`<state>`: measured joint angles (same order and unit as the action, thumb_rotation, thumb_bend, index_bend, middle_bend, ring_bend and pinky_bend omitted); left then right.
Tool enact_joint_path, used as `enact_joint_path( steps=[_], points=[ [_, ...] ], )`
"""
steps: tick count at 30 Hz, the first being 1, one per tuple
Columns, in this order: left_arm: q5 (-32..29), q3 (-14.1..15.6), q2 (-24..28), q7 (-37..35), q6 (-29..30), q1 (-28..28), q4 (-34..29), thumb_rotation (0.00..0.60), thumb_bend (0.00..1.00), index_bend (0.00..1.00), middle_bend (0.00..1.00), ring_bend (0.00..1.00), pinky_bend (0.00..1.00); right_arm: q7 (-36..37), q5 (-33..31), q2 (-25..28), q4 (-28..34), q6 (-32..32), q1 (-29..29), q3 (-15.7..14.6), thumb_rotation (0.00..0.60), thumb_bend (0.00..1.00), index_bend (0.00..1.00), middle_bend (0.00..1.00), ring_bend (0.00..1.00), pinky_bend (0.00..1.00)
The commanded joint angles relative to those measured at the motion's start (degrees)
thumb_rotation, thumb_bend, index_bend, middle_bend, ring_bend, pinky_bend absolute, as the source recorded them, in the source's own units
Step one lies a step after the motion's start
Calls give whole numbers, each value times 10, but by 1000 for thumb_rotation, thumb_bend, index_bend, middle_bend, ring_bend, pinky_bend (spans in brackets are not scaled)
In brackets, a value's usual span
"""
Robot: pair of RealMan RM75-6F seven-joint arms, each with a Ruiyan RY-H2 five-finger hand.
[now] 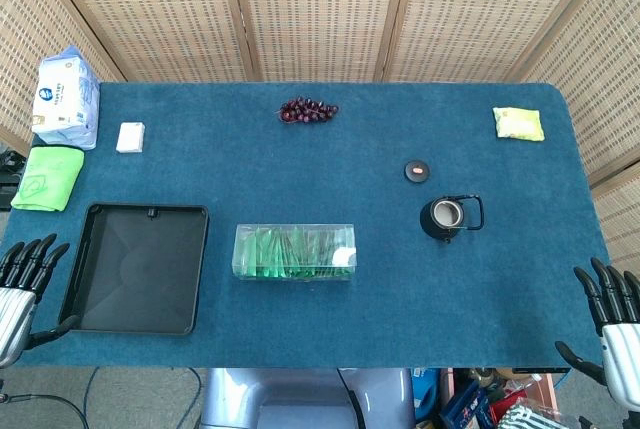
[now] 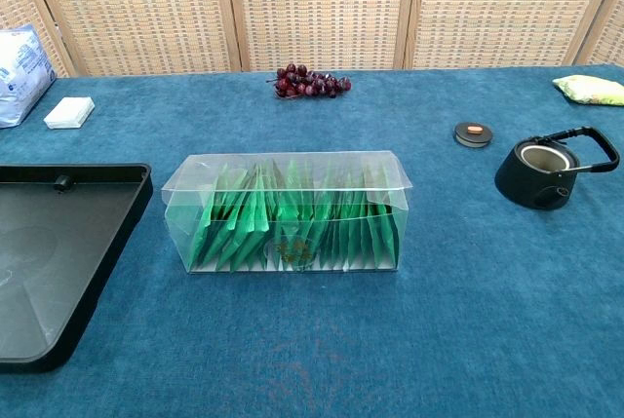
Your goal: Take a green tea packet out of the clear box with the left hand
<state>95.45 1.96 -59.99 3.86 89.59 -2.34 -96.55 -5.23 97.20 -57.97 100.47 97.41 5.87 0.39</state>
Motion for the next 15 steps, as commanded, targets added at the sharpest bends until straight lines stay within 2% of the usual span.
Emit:
enact_joint_path(
  steps=[1,12,15],
  points=[
    [0,0,-1,1,1,0,0,600,170,0,0,0,0,2,-1,1,0,1,0,0,600,0,0,0,0,0],
    [13,-2,-10,-4,-2,-8,6,600,171,0,0,0,0,5,-4,3,3,1,0,1,600,0,0,0,0,0],
    [30,-4,-11,-11,-32,-34,0,600,171,0,0,0,0,9,-10,5,4,0,-1,4,600,0,0,0,0,0]
  ],
)
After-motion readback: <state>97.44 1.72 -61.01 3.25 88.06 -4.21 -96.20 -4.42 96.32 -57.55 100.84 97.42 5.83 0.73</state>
